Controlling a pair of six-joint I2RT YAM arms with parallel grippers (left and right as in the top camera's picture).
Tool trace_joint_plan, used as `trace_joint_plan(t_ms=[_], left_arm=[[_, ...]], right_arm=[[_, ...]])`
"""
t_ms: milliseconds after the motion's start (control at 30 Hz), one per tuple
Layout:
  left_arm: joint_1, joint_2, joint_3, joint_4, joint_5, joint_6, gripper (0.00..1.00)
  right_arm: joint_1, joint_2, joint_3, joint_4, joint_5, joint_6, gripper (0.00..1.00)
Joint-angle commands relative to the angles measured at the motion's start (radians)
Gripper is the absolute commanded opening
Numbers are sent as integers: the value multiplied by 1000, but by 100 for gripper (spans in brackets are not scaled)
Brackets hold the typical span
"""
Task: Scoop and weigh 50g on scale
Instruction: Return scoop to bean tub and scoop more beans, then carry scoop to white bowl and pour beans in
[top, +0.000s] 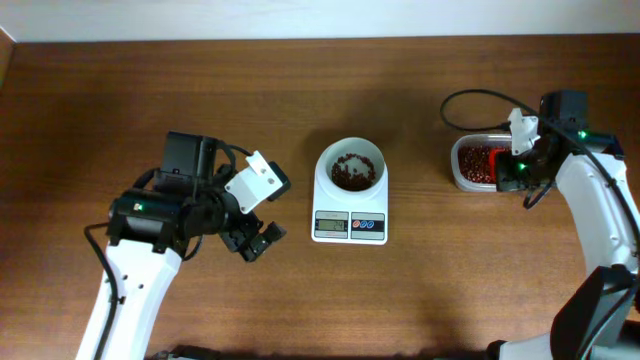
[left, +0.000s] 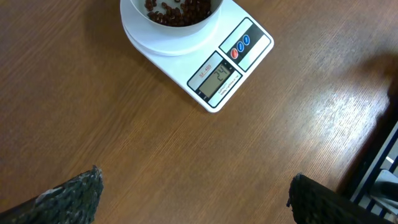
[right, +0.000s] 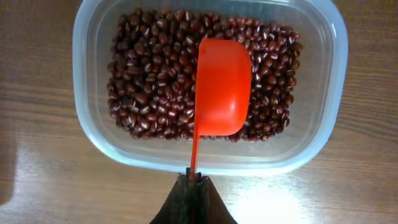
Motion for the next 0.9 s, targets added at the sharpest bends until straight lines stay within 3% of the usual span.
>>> trace_joint_plan(t_ms=[0,100,267,467,667,867], left_arm=[[4,0,-7,-1,11,16,99],[4,0,-7,-1,11,16,99],[4,0,-7,-1,11,16,99],[4,0,-7,-1,11,16,99],[4,0,-7,-1,11,16,99],[4,0,-7,-1,11,16,99]], right_arm=[[-35,51,-9,3,-87,34,4],[-42,70,-9,3,-299,30,4],[-79,90,-9,2,-438,50,4],[-212,189,-9,-13,-561,50,4],[-380,195,-9,-36,-865,45,4],[-455,195,-9,-107,-927,-8,4]])
